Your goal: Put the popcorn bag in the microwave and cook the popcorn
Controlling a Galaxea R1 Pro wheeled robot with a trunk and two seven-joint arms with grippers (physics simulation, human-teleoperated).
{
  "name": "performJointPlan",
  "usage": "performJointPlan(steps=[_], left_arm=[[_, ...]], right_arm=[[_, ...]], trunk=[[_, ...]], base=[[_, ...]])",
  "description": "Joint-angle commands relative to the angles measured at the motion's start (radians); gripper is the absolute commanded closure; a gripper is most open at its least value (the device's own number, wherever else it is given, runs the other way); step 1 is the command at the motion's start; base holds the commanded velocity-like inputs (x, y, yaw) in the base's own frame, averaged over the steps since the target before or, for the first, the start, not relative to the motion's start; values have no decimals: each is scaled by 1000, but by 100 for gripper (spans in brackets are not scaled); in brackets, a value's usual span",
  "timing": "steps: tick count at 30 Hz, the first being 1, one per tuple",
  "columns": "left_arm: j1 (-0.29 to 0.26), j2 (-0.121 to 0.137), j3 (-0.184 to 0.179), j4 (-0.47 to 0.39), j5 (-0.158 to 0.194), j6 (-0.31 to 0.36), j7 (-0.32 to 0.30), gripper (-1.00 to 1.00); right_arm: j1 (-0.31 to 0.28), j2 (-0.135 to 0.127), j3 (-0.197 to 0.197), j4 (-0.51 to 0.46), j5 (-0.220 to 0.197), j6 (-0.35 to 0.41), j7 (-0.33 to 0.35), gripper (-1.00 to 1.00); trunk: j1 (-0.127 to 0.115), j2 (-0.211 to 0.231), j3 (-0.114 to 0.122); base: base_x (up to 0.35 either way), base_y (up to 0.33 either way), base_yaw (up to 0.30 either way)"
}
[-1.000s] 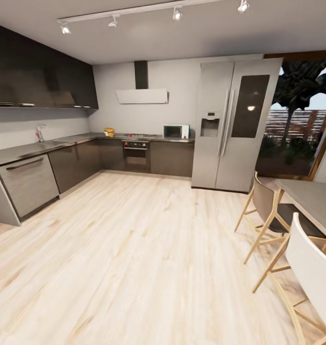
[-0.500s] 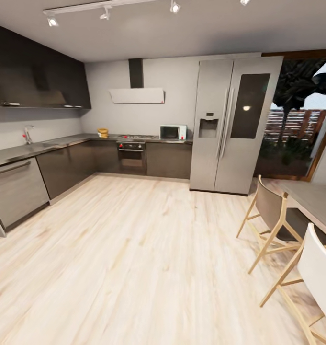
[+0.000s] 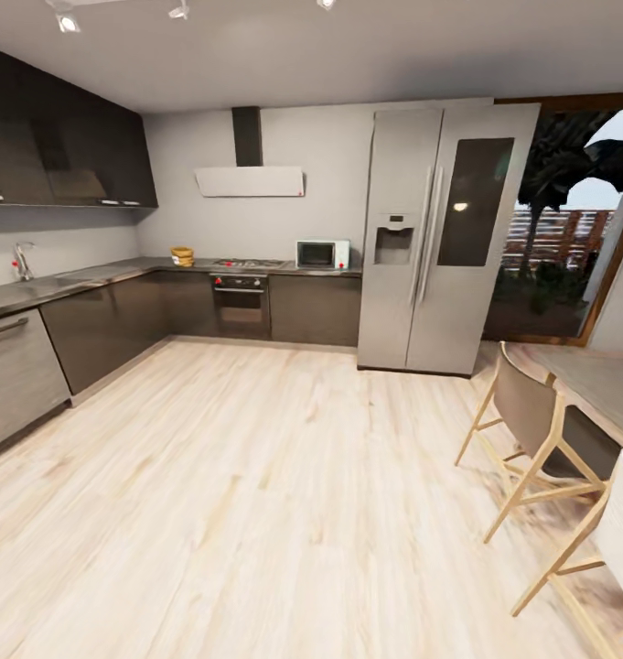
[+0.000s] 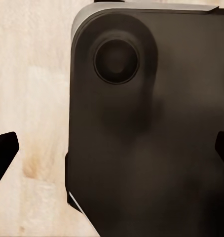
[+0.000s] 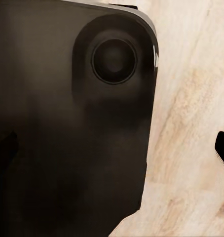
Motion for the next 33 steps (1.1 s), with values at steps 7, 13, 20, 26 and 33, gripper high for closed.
performJointPlan(steps=[7, 13, 20, 26, 33], left_arm=[[0, 0, 0, 0, 9, 0, 0, -100], [0, 3, 0, 0, 9, 0, 0, -100], [0, 3, 0, 0, 39, 0, 0, -100], [0, 3, 0, 0, 43, 0, 0, -100], [0, 3, 0, 0, 43, 0, 0, -100]], right_arm=[[0, 0, 0, 1, 7, -4, -3, -100], [0, -1, 0, 1, 7, -4, -3, -100], [0, -1, 0, 1, 7, -4, -2, -100], [0, -1, 0, 1, 7, -4, -2, -100], [0, -1, 0, 2, 8, -3, -2, -100]], trunk=[[1, 0, -1], [1, 0, -1], [1, 0, -1], [1, 0, -1], [1, 0, -1]], base=[[326, 73, 0], [331, 4, 0], [335, 0, 0], [335, 0, 0], [335, 0, 0]])
